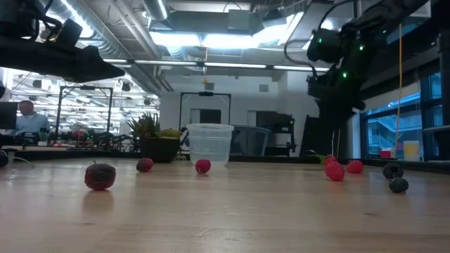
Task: Pick and placing Produce into tupperware
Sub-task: Put the red strawberry into the transparent container
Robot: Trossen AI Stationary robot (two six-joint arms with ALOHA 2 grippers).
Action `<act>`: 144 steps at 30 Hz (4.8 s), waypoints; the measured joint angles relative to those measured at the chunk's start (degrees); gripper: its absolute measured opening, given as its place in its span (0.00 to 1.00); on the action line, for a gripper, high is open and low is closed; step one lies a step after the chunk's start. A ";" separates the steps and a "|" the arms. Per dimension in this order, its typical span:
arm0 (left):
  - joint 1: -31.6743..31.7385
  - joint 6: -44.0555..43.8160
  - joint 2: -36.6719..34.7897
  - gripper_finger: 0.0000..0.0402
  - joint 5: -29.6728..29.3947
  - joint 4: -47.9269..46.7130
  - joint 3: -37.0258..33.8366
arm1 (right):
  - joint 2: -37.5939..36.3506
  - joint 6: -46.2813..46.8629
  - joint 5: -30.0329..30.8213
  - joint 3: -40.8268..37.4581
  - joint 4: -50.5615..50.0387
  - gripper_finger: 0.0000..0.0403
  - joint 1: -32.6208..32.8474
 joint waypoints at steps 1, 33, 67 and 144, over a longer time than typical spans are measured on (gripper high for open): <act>0.00 -0.01 0.00 0.53 -0.01 0.40 0.00 | 0.82 -0.07 -0.04 0.02 -1.49 0.55 -0.44; 0.00 -0.37 0.00 0.53 -0.02 1.45 0.00 | 19.18 -10.26 -4.56 0.37 5.17 0.49 -6.29; 0.00 -0.45 0.00 0.53 -0.02 1.31 0.00 | 24.35 -19.55 -11.89 40.40 5.09 0.36 10.28; 0.00 -0.54 -0.01 0.53 -0.02 -0.53 0.00 | 46.59 -24.16 -12.19 49.00 6.68 0.42 10.72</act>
